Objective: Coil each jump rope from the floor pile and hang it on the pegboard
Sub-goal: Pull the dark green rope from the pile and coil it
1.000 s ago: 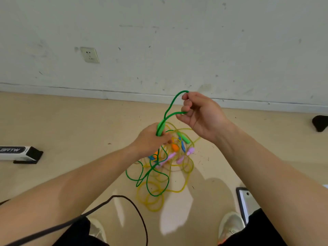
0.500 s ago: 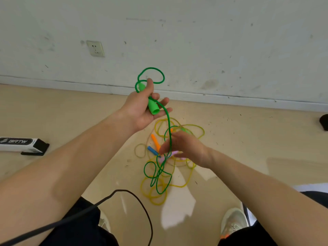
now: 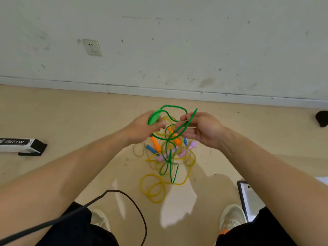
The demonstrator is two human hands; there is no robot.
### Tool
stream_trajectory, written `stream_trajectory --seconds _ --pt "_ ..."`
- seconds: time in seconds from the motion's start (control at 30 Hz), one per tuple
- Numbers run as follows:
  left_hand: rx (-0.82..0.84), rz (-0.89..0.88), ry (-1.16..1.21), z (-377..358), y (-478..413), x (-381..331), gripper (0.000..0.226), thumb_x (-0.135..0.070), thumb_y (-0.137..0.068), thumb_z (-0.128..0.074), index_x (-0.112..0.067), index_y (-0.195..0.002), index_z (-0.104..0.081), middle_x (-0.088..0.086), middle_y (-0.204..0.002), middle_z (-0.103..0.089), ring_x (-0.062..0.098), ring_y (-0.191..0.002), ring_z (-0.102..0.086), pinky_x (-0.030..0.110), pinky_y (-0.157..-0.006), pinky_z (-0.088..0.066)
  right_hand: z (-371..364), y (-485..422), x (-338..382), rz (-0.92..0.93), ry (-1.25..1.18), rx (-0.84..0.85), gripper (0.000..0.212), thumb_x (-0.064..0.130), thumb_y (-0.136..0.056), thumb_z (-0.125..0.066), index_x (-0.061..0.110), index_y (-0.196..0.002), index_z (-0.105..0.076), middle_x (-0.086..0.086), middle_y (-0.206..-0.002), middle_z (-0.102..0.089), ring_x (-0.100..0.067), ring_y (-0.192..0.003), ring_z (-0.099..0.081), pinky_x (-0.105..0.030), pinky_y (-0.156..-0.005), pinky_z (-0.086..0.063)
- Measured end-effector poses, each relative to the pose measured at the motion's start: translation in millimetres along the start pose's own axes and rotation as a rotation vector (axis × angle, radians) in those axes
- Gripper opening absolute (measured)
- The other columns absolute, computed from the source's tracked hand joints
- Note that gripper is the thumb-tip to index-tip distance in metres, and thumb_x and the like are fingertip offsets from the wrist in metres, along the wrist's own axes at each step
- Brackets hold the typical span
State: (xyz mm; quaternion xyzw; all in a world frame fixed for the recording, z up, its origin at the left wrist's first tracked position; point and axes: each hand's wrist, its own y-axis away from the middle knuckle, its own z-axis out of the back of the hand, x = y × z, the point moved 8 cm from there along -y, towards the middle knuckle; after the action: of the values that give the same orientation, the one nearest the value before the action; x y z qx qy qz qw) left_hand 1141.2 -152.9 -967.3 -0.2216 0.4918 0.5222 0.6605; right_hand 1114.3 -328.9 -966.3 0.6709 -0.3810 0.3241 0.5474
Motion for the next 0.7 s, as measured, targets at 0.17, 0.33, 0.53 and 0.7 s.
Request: stream_trajectory --seconds 0.17,0.33,0.53,0.7 --pt "0.224 -0.017 0.222 -40.5 12.0 -16.9 0.025 -0.021 -0.103 -0.05 -0.008 -0.123 -0.058 0.008 -0.118 -0.071 0.012 -0.108 -0.068 0.019 -0.082 -0.051 -10.2 13.4 34.1 0.06 -0.299 0.027 0.027 0.01 -0.107 -0.035 0.003 -0.092 -0.056 -0.014 -0.077 -0.074 -0.023 -0.067 -0.074 -0.027 -0.064 -0.06" --pt "0.198 0.009 0.127 -38.3 11.1 -21.2 0.02 -0.019 -0.103 -0.051 -0.002 -0.097 -0.059 0.008 -0.086 -0.065 0.01 -0.074 -0.07 0.023 -0.077 -0.056 12.2 15.0 56.9 0.199 -0.434 -0.127 0.02 0.009 -0.106 -0.04 0.001 -0.097 -0.056 -0.013 -0.076 -0.074 -0.023 -0.069 -0.075 -0.026 -0.063 -0.062" --pt "-0.013 0.121 0.66 -8.9 3.9 -36.7 0.028 -0.027 -0.104 -0.05 -0.018 -0.077 -0.047 -0.006 -0.059 -0.043 0.022 -0.06 -0.068 0.054 -0.08 -0.058 37.5 16.2 37.6 0.226 0.256 -0.353 0.023 0.033 -0.099 -0.058 0.013 -0.088 -0.059 -0.006 -0.08 -0.069 -0.02 -0.065 -0.067 -0.031 -0.058 -0.055" --pt "-0.096 0.113 1.01 12.7 3.7 -58.8 0.03 -0.032 -0.103 -0.049 -0.018 -0.077 -0.049 -0.006 -0.057 -0.042 0.015 -0.058 -0.064 0.046 -0.069 -0.062 -12.7 9.8 -3.7 0.115 0.501 0.017 0.03 -0.001 -0.089 -0.052 0.018 -0.105 -0.068 -0.001 -0.105 -0.07 -0.01 -0.089 -0.06 -0.022 -0.073 -0.046"
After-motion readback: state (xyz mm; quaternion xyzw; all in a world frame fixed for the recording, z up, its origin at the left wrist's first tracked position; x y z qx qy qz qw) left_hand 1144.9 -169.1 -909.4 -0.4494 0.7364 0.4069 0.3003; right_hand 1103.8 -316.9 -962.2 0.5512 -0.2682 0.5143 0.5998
